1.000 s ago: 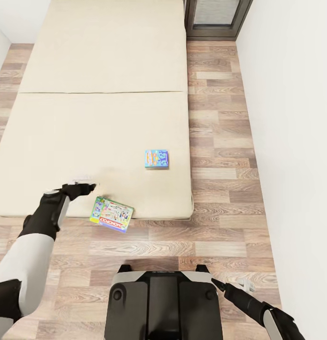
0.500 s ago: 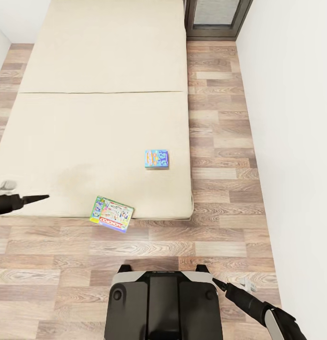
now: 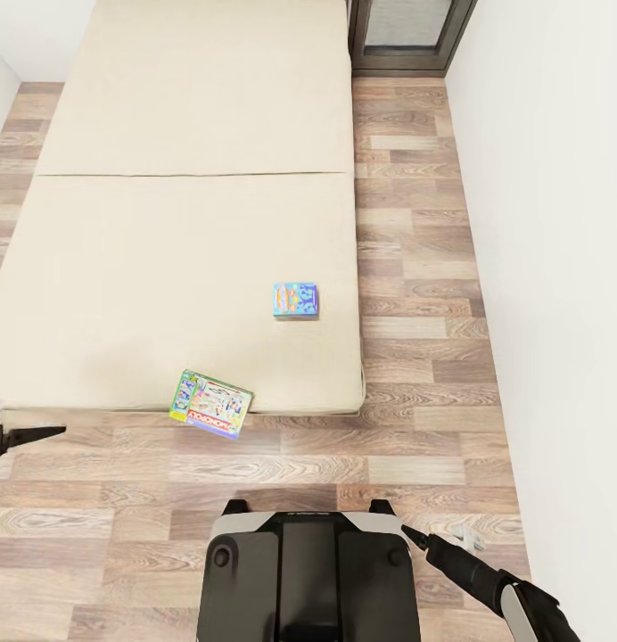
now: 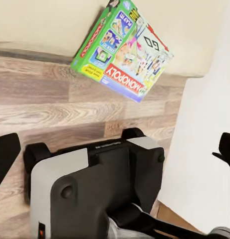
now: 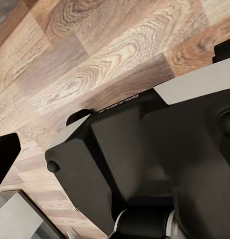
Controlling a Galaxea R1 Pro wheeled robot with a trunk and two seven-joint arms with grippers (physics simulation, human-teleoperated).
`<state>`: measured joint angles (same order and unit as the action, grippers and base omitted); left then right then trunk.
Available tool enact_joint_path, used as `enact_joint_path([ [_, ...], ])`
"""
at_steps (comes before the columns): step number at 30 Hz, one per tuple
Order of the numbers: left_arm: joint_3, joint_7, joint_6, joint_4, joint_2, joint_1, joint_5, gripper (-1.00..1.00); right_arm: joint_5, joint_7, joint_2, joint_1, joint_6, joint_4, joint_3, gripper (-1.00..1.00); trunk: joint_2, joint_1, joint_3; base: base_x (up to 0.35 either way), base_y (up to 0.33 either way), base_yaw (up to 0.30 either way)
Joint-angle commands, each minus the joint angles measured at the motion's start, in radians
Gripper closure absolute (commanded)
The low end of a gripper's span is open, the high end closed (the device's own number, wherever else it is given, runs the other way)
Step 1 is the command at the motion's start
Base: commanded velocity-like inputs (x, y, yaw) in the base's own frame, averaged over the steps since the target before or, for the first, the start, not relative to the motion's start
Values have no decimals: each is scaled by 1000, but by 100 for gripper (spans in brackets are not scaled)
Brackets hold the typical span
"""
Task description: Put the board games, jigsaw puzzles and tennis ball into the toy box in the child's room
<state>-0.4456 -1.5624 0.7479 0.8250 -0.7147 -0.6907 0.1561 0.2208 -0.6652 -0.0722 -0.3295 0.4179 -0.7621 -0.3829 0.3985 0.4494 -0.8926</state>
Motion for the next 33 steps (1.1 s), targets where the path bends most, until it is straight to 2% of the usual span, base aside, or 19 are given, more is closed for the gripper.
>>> enact_joint_path([
  [1,-3,-8,7,-20,1,4,11,-100,7,-2,0,0,8,0,-2,-100,2,1,-1,0,0,0],
  [4,-1,-8,-25,-95,4,11,13,-100,7,-2,0,0,8,0,-2,-100,2,1,-1,0,0,0],
  [7,0,-8,-58,-128,11,13,16,-100,6,-2,1,0,7,0,-2,-100,2,1,-1,0,0,0],
  [11,1,-8,-82,-150,51,14,24,-100,6,-2,2,0,7,0,-2,-100,2,1,-1,0,0,0],
  [13,2,56,-98,-155,88,14,27,-100,6,-1,3,0,6,0,-2,-100,2,1,-1,0,0,0],
  [15,2,113,-111,-156,112,14,27,-100,6,1,3,0,6,0,-2,-100,2,1,-1,0,0,0],
  [20,2,150,-121,-157,127,14,27,-100,7,-1,1,0,8,0,-2,-100,2,1,-1,-4,1,0],
  [25,5,159,-123,-156,131,14,28,-100,6,-2,3,0,8,-1,-2,-100,2,1,-1,-91,126,0],
  [33,40,160,-124,-153,132,14,28,-100,5,1,15,0,9,-3,-2,-100,2,1,-1,-37,75,0],
])
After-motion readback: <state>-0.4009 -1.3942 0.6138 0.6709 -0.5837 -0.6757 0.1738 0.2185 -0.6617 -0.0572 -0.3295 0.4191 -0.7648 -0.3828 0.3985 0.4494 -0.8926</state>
